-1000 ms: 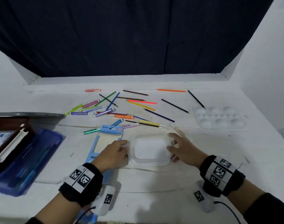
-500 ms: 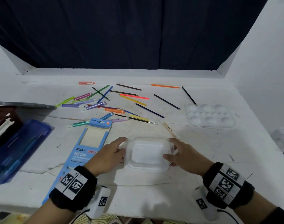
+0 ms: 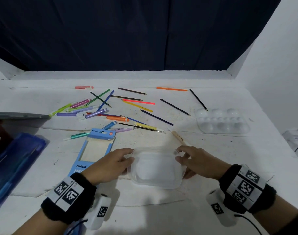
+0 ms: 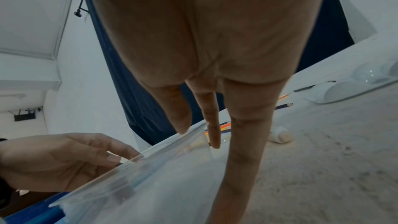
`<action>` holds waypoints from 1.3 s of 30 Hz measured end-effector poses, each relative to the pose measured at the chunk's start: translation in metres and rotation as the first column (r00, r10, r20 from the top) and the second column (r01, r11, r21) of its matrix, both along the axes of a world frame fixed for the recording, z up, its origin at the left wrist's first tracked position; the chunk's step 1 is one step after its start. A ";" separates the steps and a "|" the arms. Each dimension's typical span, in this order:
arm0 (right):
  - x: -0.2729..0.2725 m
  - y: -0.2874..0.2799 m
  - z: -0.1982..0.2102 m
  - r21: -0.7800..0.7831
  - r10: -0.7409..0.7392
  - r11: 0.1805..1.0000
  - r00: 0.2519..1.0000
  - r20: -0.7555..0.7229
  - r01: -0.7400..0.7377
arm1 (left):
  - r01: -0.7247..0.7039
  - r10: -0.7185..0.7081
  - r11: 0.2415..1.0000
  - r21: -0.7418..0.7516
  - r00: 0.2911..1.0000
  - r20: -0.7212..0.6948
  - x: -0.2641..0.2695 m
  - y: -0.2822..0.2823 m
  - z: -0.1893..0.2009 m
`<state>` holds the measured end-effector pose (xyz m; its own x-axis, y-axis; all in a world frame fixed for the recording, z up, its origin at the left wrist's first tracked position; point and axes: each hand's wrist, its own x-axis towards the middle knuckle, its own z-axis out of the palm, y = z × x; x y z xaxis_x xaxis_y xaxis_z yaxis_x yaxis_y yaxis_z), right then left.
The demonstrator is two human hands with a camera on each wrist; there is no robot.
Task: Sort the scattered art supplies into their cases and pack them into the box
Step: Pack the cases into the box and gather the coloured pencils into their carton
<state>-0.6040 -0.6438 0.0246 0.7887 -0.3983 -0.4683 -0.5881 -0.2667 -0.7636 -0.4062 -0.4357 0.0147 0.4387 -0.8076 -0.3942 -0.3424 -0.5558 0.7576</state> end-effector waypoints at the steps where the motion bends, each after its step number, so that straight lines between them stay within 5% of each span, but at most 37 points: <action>1: 0.001 -0.002 0.002 0.018 0.003 1.000 1.000 -0.010 -0.003 | 0.005 -0.006 1.000 -0.002 1.000 -0.008 0.003 -0.001 -0.002; 5: 0.003 -0.015 0.008 0.030 -0.008 1.000 0.999 -0.039 0.009 | 0.049 -0.049 0.999 -0.006 0.999 0.010 0.013 -0.007 -0.001; 7: 0.005 -0.023 0.008 -0.153 -0.042 0.987 0.999 0.026 0.046 | 0.016 -0.014 0.999 -0.029 0.997 0.077 0.020 -0.013 0.005; 10: 0.009 -0.034 0.000 -0.507 -0.056 0.855 0.991 0.122 0.111 | 0.026 0.008 0.994 -0.110 0.955 0.298 0.035 -0.031 0.018; 13: 0.014 -0.042 -0.013 -0.671 -0.023 0.741 1.000 0.012 0.025 | 0.173 -0.074 0.971 -0.164 0.872 0.484 0.054 -0.063 0.018; 18: 0.026 -0.044 -0.027 -0.713 0.010 0.686 0.982 -0.190 -0.145 | 0.378 -0.407 0.905 0.194 0.640 0.652 0.075 -0.122 -0.004; 21: 0.026 -0.045 -0.029 -0.712 -0.018 0.690 0.980 -0.197 -0.131 | 0.399 -0.513 0.852 0.338 0.516 0.686 0.072 -0.142 -0.009; 24: 0.022 -0.047 -0.029 -0.679 -0.077 0.732 0.983 -0.164 -0.055 | 0.393 -0.491 0.861 0.324 0.471 0.733 0.070 -0.154 -0.014; 31: 0.013 -0.044 -0.020 -0.507 -0.291 0.808 0.951 0.101 0.301 | 0.401 -0.419 0.886 0.232 0.479 0.771 0.070 -0.161 -0.013; 36: 0.011 -0.029 0.002 -0.253 -0.399 0.826 0.840 0.368 0.504 | 0.354 -0.153 0.920 -0.169 0.720 0.677 0.066 -0.145 0.021; 39: 0.010 -0.015 0.019 -0.034 -0.441 0.853 0.755 0.486 0.520 | 0.206 0.054 0.862 -0.463 0.871 0.489 0.060 -0.119 0.051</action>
